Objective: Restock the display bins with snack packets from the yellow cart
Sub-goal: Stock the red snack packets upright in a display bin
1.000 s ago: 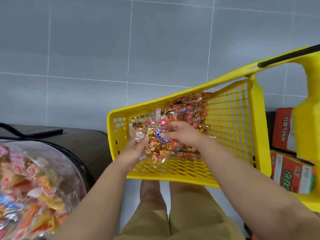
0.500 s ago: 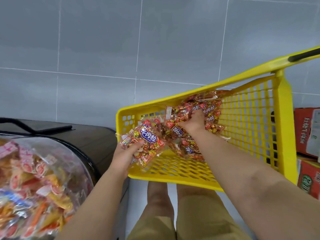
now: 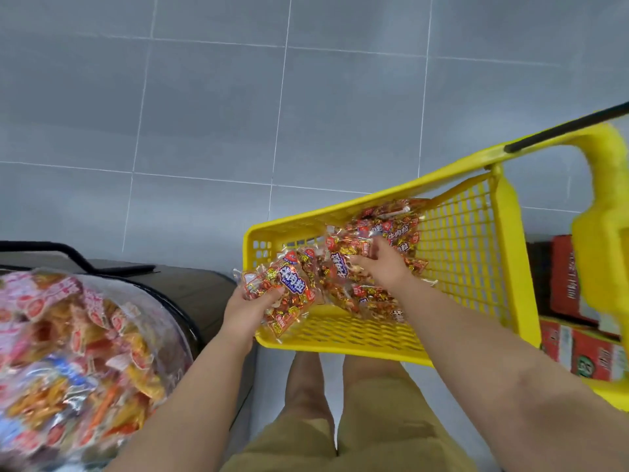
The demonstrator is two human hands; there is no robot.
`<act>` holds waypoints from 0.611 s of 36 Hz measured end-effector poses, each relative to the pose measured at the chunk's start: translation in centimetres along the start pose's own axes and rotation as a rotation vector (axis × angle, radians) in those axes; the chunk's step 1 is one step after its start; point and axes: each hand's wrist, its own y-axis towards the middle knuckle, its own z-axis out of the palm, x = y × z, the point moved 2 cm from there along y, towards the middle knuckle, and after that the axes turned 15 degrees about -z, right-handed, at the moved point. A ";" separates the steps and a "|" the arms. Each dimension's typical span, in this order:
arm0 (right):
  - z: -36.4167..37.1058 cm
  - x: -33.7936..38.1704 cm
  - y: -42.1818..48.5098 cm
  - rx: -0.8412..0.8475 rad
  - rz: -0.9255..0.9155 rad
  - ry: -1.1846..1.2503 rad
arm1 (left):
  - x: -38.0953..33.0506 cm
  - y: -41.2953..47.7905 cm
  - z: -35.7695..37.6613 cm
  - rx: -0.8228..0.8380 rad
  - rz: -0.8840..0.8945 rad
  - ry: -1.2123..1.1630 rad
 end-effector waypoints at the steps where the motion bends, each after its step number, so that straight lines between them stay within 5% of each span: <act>1: -0.3 0.9 -0.8 0.004 -0.009 0.060 | -0.3 -0.7 -0.1 0.011 0.007 -0.011; 12: -2.0 11.2 -6.6 0.138 -0.071 0.239 | -1.7 -10.3 -4.0 0.019 0.162 -0.145; 17: 1.2 17.0 -8.5 0.379 -0.128 0.375 | 1.3 -15.4 -7.7 -0.078 0.284 -0.381; 22: 7.0 21.5 -11.9 0.617 -0.244 0.152 | 5.8 -19.7 -11.7 -0.159 0.348 -0.622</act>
